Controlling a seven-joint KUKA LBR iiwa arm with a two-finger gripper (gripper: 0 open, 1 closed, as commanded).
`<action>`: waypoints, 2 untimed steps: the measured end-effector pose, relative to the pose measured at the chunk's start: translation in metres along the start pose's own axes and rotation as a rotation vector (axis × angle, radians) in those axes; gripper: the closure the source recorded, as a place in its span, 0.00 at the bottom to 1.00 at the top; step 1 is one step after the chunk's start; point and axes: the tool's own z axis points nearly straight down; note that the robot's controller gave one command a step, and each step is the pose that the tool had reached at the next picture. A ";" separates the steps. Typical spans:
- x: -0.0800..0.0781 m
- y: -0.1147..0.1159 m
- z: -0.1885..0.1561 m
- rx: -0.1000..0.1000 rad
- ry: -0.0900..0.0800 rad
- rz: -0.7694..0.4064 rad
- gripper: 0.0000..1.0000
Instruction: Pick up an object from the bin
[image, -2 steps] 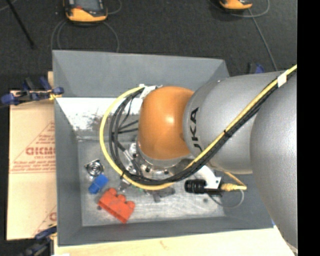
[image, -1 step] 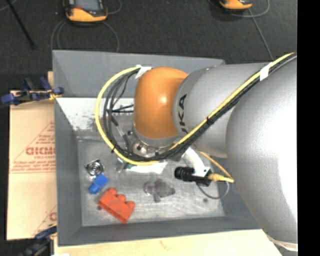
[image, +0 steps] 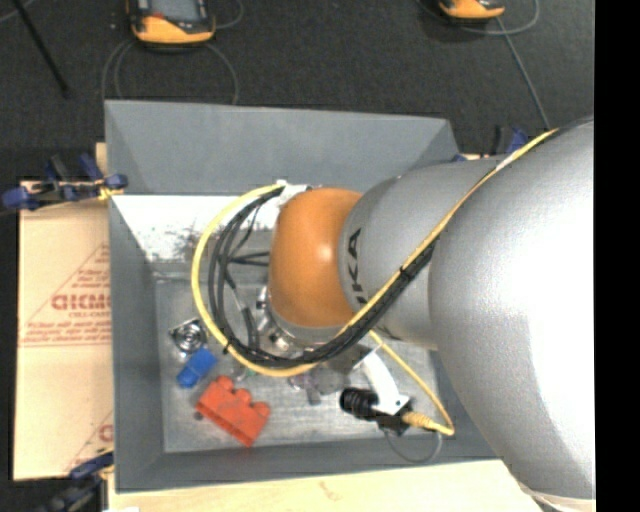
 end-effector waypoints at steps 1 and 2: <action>0.005 0.001 -0.020 -0.004 -0.001 0.355 1.00; -0.036 -0.026 -0.076 -0.004 -0.003 0.514 1.00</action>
Offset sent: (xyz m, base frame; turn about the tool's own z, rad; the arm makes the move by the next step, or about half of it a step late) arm -0.0028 0.0050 0.0193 0.3564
